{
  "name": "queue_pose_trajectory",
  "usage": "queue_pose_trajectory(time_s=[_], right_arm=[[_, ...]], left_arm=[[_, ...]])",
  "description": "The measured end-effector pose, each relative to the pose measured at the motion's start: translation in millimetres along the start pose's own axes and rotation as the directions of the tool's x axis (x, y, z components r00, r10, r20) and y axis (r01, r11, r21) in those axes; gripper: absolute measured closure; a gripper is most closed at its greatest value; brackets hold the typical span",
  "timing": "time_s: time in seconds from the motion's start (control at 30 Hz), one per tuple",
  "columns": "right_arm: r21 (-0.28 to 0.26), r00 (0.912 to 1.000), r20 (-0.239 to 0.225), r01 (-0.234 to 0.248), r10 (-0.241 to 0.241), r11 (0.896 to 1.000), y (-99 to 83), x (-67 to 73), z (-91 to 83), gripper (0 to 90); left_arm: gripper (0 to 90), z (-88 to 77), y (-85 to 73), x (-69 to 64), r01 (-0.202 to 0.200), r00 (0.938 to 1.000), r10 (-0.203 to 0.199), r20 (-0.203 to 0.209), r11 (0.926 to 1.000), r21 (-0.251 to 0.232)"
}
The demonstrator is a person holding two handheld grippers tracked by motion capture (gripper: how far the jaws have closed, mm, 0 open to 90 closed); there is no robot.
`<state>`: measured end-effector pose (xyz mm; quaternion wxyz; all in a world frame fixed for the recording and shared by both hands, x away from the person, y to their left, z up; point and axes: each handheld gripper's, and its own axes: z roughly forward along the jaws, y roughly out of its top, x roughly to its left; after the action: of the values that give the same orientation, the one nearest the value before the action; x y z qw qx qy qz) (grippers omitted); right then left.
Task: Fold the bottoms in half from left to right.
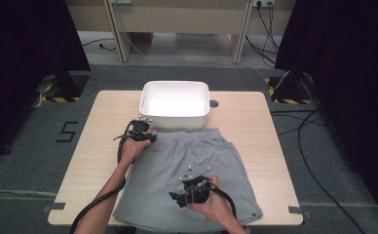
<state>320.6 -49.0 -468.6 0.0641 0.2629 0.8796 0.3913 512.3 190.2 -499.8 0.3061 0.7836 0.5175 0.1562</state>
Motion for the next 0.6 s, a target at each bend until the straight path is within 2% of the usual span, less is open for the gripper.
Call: queue_pose_trajectory(time_s=[0.17, 0.27, 0.43, 0.6], right_arm=[[-0.012, 0.9997, -0.020, 0.016, -0.016, 1.000, 6.9, 17.8, 8.3, 36.5], [-0.027, 0.9984, -0.031, 0.047, -0.048, 0.999, 13.6, 32.7, 15.6, 36.5], [-0.043, 0.9957, -0.059, 0.069, -0.072, 0.997, 24.6, 55.6, 30.3, 36.5], [-0.046, 0.9875, -0.097, 0.120, -0.124, 0.992, 35.8, 80.9, 50.4, 36.5]], left_arm=[[77.5, -1.0, -0.4, -1.7, -0.042, 0.9991, 0.042, -0.006, 0.9989, 0.021], [77.6, -1.7, -0.6, -1.0, -0.041, 0.9992, 0.041, 0.000, 0.9988, 0.027], [77.5, -2.6, 0.5, -0.1, -0.052, 0.9987, 0.052, 0.005, 0.9977, 0.045], [77.4, -2.8, 0.2, 2.3, -0.054, 0.9984, 0.053, 0.020, 0.9976, 0.044]])
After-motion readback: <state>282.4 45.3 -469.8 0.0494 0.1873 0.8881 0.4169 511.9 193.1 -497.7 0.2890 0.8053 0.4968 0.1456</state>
